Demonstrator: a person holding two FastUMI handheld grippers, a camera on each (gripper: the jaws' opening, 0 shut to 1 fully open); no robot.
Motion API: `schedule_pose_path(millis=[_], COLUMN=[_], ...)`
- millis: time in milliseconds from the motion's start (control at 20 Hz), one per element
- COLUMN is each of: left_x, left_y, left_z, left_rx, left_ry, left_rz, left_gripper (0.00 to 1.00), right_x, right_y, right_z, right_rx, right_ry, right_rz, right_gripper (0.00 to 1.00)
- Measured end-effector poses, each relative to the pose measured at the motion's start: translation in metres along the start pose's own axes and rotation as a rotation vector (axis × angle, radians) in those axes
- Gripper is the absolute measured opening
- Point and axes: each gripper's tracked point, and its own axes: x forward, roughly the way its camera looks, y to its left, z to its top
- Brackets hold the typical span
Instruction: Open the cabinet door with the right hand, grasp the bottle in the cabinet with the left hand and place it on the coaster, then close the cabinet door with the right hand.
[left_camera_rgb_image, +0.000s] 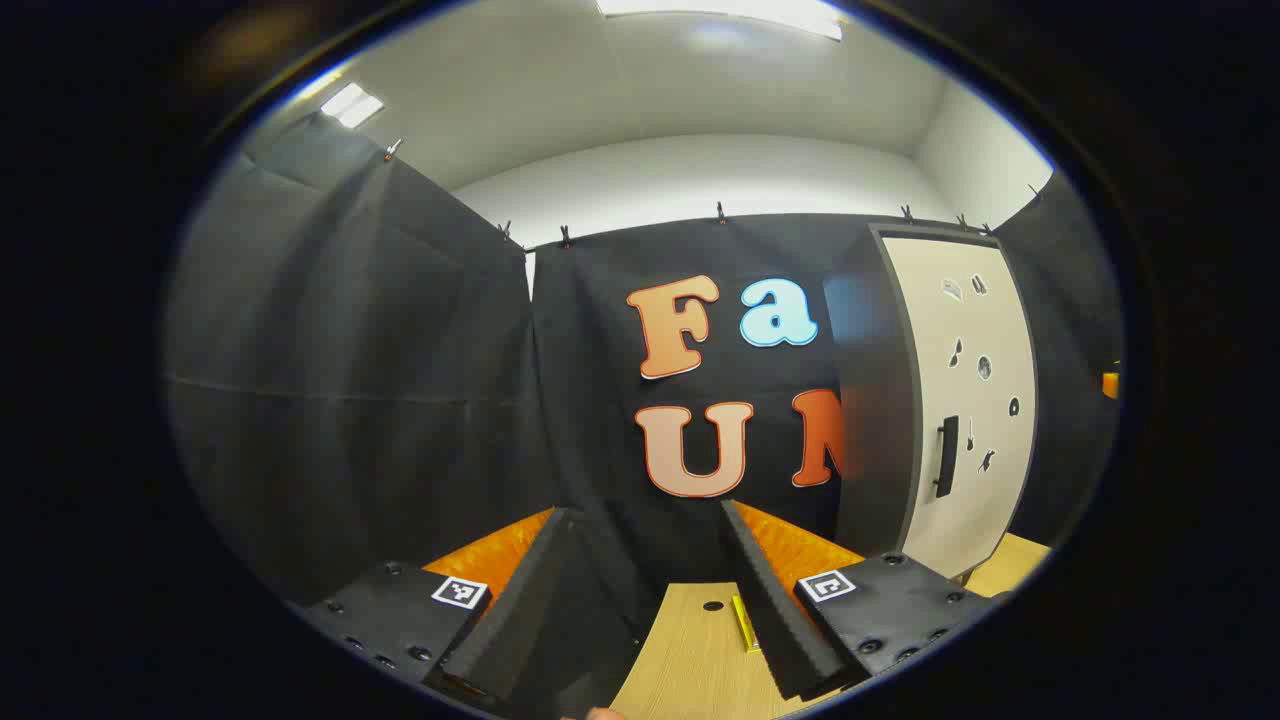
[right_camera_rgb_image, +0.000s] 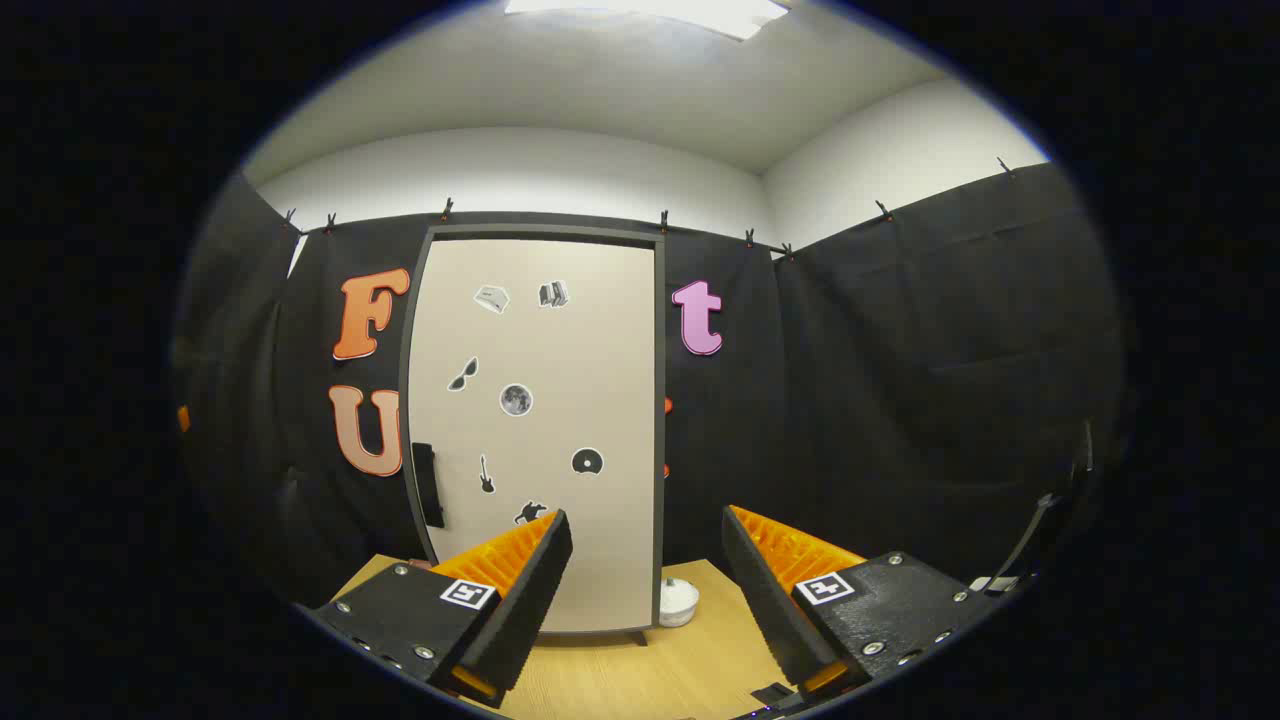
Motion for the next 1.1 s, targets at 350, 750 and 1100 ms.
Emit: schedule_pose_path(millis=[350, 750, 1100], left_x=[-0.006, -0.006, -0.004], left_y=[0.005, 0.012, 0.015], left_z=[0.005, 0.004, -0.003], left_rx=[-0.001, -0.016, -0.025], left_ry=[0.0, 0.007, 0.025], left_rz=[0.016, 0.026, 0.031], left_gripper=[0.97, 0.97, 0.98], right_x=[-0.004, -0.008, 0.002], right_y=[-0.007, -0.001, 0.025], right_z=[0.002, 0.005, 0.001], right_rx=[-0.016, -0.039, -0.025], right_ry=[0.001, -0.005, 0.005], right_rz=[-0.004, 0.011, 0.054], right_gripper=[0.94, 0.93, 0.93])
